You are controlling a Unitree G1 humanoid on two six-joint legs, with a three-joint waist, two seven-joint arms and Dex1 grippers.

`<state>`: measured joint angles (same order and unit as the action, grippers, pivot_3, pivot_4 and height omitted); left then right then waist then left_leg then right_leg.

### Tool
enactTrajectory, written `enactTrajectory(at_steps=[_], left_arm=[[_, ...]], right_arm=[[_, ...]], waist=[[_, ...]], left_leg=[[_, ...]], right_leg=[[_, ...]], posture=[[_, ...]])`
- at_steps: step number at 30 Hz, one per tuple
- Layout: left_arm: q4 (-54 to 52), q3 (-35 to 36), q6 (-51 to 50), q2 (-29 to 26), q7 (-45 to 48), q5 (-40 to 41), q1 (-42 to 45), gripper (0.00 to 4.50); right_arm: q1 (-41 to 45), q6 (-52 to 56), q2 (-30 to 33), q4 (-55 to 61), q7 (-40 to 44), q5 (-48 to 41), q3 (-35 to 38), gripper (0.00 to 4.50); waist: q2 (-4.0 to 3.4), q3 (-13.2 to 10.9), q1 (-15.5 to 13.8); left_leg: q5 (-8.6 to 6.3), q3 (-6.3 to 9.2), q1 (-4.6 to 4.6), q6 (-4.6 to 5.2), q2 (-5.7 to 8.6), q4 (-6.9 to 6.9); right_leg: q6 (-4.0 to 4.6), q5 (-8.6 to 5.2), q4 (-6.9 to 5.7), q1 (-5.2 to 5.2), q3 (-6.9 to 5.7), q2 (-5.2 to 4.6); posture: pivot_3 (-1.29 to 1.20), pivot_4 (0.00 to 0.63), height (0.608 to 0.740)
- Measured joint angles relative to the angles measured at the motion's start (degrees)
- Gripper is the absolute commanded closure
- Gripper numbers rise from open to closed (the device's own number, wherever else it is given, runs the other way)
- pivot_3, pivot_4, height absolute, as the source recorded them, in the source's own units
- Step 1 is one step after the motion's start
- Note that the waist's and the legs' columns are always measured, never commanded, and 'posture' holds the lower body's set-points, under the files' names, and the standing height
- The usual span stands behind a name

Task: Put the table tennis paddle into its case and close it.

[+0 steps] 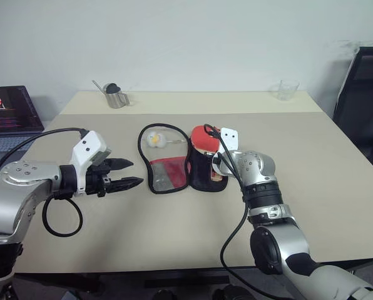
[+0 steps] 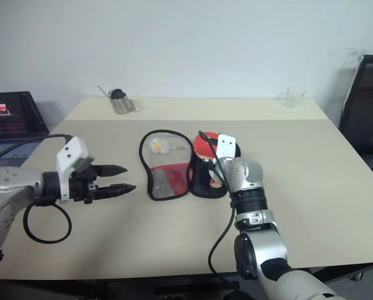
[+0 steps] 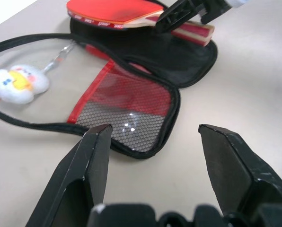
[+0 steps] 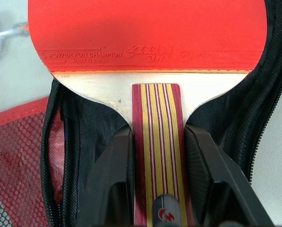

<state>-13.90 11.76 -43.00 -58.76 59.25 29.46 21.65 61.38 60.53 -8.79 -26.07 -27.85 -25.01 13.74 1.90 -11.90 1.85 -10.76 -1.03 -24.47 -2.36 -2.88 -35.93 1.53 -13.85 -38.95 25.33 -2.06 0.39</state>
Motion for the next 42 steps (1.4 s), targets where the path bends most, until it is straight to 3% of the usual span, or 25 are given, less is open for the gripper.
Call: enactTrajectory(at_steps=[6,41,42], left_arm=[[-1.1,1.5,-0.5,1.2,-0.1,3.3,0.4,1.32],[-2.1,1.0,-0.5,1.0,-1.2,3.3,-0.8,1.32],[-2.1,1.0,-0.5,1.0,-1.2,3.3,-0.8,1.32]], right_arm=[[0.0,-0.1,0.0,-0.2,-0.2,-0.3,-0.3,3.4],[-1.0,0.4,0.0,-1.4,-1.2,-1.0,-1.9,3.4],[-1.0,0.7,0.0,-1.4,-1.1,-1.0,-1.9,3.05]], waist=[[0.02,0.0,0.0],[0.07,0.0,0.0],[0.07,0.0,0.0]], left_leg=[[0.0,0.0,0.0,0.0,0.0,0.0],[0.0,0.02,0.0,0.0,0.0,0.0],[0.0,0.02,0.0,0.0,-0.01,0.0]], right_leg=[[0.0,0.0,0.0,0.0,0.0,0.0],[0.0,0.0,0.0,-0.01,-0.01,0.0],[0.0,0.0,0.0,-0.01,-0.01,0.0]], posture=[[0.0,0.15,0.74],[0.0,0.15,0.74],[0.0,0.15,0.74]])
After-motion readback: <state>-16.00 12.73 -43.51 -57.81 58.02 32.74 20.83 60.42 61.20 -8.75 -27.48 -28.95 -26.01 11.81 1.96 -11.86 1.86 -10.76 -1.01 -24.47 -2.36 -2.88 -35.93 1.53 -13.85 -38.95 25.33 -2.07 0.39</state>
